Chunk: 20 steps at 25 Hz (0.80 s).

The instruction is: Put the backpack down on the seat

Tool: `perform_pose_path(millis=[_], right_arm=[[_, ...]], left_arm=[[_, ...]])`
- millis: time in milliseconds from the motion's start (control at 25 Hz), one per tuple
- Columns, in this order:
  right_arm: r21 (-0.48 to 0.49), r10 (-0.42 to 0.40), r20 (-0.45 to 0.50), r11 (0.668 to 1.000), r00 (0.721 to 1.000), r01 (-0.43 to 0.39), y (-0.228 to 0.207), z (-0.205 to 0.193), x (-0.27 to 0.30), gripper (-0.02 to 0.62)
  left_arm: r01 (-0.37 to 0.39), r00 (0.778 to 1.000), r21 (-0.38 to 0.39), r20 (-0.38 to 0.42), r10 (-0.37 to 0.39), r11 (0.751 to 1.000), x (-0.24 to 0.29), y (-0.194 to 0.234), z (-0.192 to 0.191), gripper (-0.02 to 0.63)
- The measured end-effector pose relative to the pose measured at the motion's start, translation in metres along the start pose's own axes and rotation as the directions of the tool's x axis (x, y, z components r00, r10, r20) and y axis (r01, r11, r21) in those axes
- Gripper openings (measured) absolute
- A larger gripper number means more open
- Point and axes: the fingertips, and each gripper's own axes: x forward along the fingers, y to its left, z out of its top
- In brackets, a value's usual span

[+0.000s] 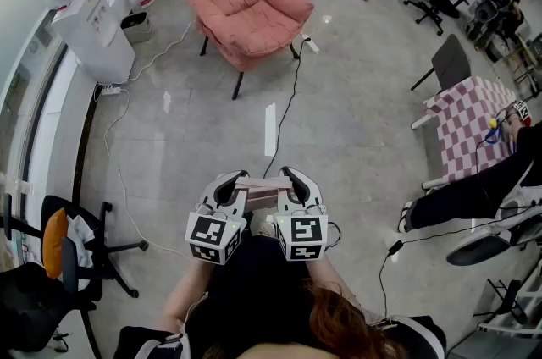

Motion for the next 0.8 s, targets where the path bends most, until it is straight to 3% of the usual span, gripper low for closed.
perform_pose_path(millis=[800], right_arm=[[0.049, -0.004, 0.025, 0.999, 1.000, 0.003, 0.001, 0.004, -0.015, 0.034]], left_arm=[[0.004, 1.000, 0.005, 0.026, -0.004, 1.000, -0.007, -0.010, 0.008, 0.020]])
